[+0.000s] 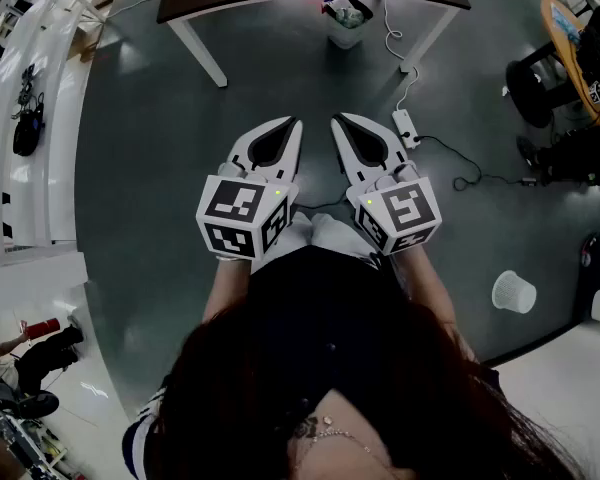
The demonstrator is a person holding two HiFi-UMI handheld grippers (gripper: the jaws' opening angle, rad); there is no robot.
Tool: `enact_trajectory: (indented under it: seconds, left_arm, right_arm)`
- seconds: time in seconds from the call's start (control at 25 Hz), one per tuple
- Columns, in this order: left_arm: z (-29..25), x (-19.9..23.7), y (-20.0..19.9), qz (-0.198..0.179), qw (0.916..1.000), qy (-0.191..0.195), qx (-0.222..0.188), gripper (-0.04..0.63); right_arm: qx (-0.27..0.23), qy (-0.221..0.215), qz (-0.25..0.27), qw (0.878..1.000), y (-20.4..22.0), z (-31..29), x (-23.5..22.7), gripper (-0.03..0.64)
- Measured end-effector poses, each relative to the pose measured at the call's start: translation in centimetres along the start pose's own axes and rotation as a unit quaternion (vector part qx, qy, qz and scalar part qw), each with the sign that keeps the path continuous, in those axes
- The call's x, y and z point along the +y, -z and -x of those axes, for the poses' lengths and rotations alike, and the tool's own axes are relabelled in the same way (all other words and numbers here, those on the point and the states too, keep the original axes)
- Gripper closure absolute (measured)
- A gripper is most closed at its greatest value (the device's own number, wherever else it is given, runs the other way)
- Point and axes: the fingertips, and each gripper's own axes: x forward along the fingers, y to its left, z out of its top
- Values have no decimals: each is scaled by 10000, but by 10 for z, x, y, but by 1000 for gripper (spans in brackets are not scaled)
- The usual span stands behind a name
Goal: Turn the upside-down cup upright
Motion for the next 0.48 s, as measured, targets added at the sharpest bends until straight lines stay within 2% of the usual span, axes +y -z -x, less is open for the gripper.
enact_trajectory:
  seconds: [0.48]
  left_arm:
    - [-7,4,-1,26,10000,-44,28,594]
  right_arm:
    - [-28,-5,-69,10000,0,-4,-8,600]
